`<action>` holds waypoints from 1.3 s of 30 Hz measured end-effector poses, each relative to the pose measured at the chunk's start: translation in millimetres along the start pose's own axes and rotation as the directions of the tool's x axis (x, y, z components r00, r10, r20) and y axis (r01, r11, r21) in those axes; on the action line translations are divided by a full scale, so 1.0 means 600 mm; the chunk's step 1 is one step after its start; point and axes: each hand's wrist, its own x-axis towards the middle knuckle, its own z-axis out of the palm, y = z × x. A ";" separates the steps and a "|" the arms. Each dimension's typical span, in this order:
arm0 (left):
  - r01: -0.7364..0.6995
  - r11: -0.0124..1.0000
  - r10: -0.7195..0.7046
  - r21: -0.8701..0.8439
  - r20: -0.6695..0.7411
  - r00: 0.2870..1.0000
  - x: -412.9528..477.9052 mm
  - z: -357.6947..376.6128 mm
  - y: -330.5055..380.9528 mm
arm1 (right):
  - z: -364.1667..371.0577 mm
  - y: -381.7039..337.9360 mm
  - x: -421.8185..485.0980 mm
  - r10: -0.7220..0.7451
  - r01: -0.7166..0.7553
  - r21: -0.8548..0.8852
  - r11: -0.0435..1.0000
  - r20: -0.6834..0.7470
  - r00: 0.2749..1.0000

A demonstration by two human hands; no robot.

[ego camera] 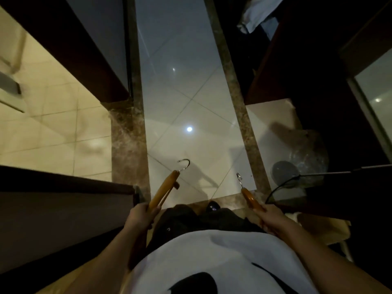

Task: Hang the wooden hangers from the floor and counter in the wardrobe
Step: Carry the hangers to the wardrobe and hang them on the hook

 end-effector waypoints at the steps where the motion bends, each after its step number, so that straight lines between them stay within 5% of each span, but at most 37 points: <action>1: -0.012 1.000 0.012 -0.002 0.002 1.000 0.013 -0.001 0.031 | -0.017 -0.002 0.009 0.007 -0.007 -0.009 1.000 -0.013 1.000; 7: -0.130 0.990 0.129 0.058 0.020 0.991 0.094 -0.036 0.183 | -0.097 -0.060 0.051 0.038 -0.038 -0.015 0.999 -0.040 0.999; 15: -0.055 0.997 0.055 0.056 -0.010 0.998 0.226 -0.136 0.264 | -0.138 -0.284 0.150 0.036 -0.036 -0.014 0.999 0.011 0.999; 20: 0.083 0.996 -0.085 -0.026 -0.080 0.993 0.289 -0.231 0.298 | -0.151 -0.508 0.186 -0.057 0.060 -0.071 0.996 0.039 0.998; 29: 0.079 0.996 -0.072 0.045 -0.147 0.987 0.402 -0.363 0.414 | -0.204 -0.809 0.252 -0.305 0.308 -0.095 0.946 0.053 0.951; 39: -0.009 1.000 0.009 0.002 -0.038 0.999 0.547 -0.352 0.696 | -0.358 -0.874 0.360 -0.139 0.137 0.139 0.981 0.007 0.990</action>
